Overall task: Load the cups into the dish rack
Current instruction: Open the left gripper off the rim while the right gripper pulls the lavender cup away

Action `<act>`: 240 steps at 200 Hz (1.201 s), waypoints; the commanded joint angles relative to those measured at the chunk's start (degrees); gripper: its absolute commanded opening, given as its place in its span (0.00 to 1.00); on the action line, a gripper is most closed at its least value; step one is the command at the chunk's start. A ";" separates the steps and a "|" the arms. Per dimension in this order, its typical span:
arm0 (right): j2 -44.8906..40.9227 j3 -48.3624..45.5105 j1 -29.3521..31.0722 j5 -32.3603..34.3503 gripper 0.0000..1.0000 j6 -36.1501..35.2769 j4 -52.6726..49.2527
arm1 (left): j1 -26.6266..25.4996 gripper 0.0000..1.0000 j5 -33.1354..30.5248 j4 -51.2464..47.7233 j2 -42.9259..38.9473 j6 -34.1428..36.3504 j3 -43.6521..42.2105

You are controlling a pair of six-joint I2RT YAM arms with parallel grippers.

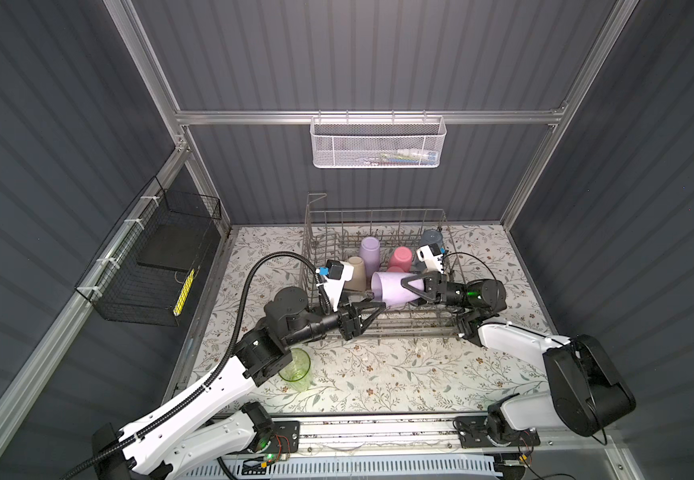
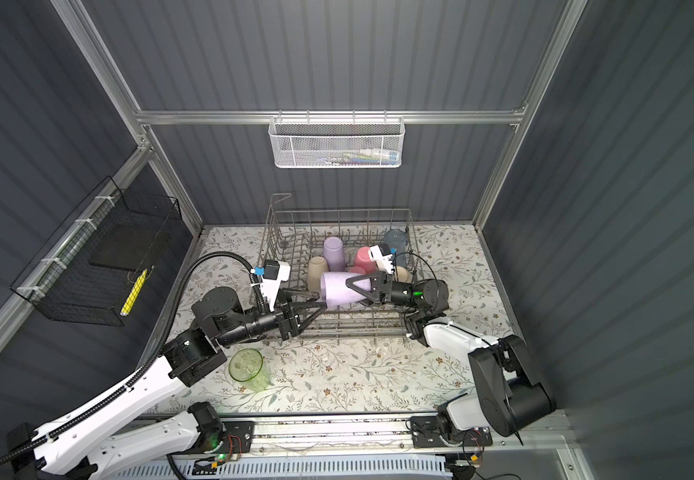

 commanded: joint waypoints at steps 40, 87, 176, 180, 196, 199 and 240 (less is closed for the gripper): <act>-3.31 -0.63 -4.75 -1.75 0.32 -3.83 -5.87 | 1.51 0.60 0.58 0.01 0.51 0.45 1.46; -15.12 4.52 -6.27 0.21 0.31 -32.88 -52.32 | 3.30 0.60 1.42 0.19 0.86 0.36 1.22; -25.45 25.06 -7.42 35.42 0.32 -74.49 -123.52 | 13.80 0.60 11.71 8.11 8.27 -5.14 0.83; -25.42 25.65 -7.42 37.10 0.32 -75.23 -124.97 | 14.04 0.60 11.62 7.82 8.79 -5.20 1.19; -25.37 27.40 -7.42 42.28 0.33 -77.49 -129.33 | 14.92 0.60 11.68 6.92 10.41 -5.06 1.96; -25.38 27.57 -7.42 42.77 0.33 -77.69 -129.71 | 15.00 0.60 11.73 6.96 10.56 -5.06 2.03; -24.02 29.01 -7.42 49.61 0.33 -79.02 -132.55 | 15.57 0.61 12.51 9.31 12.37 -5.65 1.27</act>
